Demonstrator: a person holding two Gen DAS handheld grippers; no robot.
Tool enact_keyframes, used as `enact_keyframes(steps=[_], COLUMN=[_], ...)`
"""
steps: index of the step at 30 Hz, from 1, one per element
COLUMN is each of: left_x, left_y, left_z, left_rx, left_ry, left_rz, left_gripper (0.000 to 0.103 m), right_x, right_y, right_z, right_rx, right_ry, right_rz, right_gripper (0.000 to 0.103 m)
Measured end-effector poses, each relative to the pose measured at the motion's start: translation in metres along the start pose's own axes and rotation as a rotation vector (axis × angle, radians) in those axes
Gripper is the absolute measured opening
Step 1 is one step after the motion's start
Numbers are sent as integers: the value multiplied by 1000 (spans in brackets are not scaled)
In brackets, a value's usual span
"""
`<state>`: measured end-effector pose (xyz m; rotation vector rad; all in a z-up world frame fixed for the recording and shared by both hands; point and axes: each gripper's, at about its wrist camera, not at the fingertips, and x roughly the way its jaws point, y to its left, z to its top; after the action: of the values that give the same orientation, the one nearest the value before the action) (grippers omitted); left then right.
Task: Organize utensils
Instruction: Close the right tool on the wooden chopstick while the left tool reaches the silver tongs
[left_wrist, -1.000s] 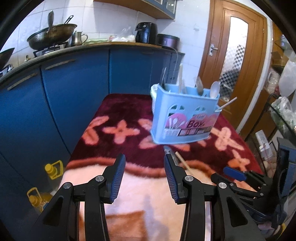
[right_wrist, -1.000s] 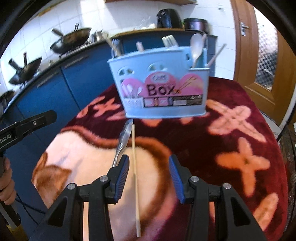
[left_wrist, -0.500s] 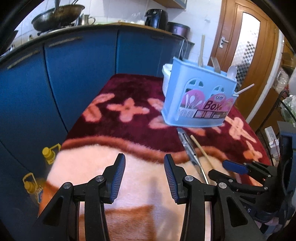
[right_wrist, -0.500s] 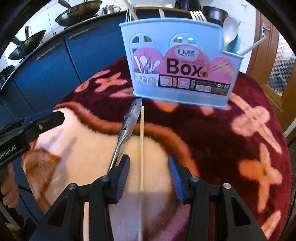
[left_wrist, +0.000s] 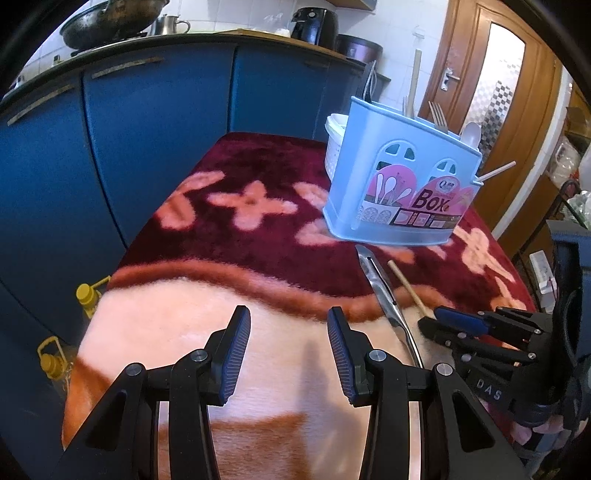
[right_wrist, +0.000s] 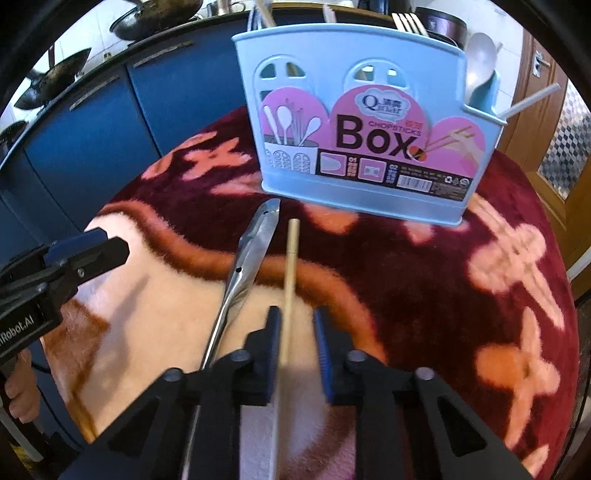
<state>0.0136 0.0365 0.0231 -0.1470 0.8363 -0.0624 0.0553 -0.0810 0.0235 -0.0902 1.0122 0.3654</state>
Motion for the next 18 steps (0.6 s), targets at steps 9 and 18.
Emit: enact_keyframes(steps=[9, 18], left_x=[-2, 8], left_y=[-13, -47], left_z=[1, 2], left_rx=[27, 76], left_ry=[8, 62], left_rz=[-31, -134], left_gripper=[45, 45], right_x=[-22, -55], right_y=[-30, -52], right_z=[-7, -24], right_rx=[172, 236], right_ry=[-57, -152], right_rz=[111, 124], right_gripper=[6, 6])
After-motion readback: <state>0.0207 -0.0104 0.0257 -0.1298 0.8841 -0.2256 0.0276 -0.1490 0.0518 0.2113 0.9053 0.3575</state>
